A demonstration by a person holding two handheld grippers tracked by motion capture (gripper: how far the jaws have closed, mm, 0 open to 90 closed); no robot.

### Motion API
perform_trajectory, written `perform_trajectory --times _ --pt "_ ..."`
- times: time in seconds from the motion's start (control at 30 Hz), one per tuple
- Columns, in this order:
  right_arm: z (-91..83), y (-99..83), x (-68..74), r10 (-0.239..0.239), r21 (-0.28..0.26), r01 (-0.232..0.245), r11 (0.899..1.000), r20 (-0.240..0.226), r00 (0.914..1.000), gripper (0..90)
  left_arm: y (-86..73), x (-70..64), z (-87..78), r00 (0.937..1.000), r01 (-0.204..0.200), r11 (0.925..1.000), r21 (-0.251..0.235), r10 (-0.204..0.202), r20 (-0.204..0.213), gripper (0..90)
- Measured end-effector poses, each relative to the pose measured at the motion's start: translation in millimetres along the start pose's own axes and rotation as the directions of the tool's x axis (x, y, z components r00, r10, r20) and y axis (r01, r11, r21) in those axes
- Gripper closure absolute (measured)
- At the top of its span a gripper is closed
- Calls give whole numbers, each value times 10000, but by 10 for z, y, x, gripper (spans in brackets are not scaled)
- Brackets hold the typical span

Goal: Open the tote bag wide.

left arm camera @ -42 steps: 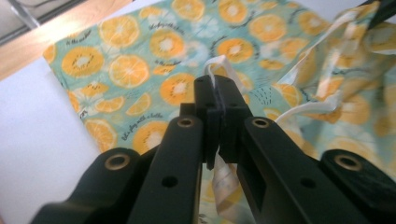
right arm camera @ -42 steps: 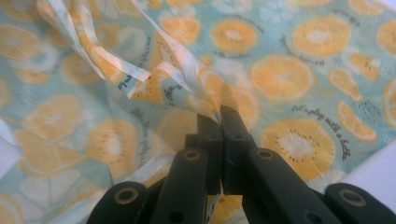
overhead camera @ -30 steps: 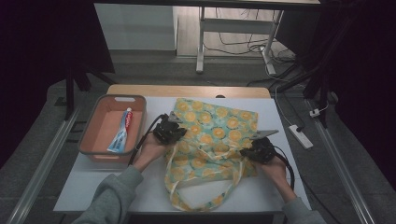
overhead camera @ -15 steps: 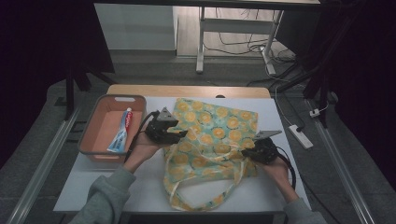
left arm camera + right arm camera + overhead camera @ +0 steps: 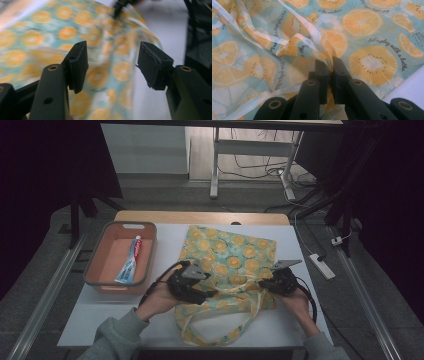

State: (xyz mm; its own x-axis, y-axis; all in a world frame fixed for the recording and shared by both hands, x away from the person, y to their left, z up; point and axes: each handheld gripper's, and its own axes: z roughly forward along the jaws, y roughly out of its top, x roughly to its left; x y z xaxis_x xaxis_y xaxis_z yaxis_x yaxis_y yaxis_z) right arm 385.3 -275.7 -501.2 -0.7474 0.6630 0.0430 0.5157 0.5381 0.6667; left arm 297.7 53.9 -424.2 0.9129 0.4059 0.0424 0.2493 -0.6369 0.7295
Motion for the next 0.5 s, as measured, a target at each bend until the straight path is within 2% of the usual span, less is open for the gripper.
perform_trajectory --times 0.13,0.2,0.23,0.3,0.4,0.47,0.5 --pt "10 -6 -3 -7 36 7 10000 -1 10000 837 11 -106 314 9989 -323 9960 834 294 358 401" --pt "13 -7 -6 -10 35 10 10000 -8 10000 837 -6 -138 518 9973 -469 9888 1418 383 629 403" --pt "13 -7 -6 -10 35 10 10000 -8 10000 837 -6 -138 518 9973 -469 9888 1418 383 629 407" --pt "14 -7 -8 0 35 0 10000 -14 10000 837 -22 -147 633 9964 -525 9844 1679 406 738 415" --pt "12 -5 -9 1 4 -1 10000 -21 10000 837 -63 -169 802 9953 -538 9771 2060 358 904 466" --pt "5 -2 -9 9 -26 -9 10000 -29 10000 838 -89 -192 907 9947 -667 9689 2382 458 924 525" --pt "-1 0 -9 6 -50 -6 10000 -20 10000 837 -97 -199 935 9947 -706 9673 2436 500 896 568"
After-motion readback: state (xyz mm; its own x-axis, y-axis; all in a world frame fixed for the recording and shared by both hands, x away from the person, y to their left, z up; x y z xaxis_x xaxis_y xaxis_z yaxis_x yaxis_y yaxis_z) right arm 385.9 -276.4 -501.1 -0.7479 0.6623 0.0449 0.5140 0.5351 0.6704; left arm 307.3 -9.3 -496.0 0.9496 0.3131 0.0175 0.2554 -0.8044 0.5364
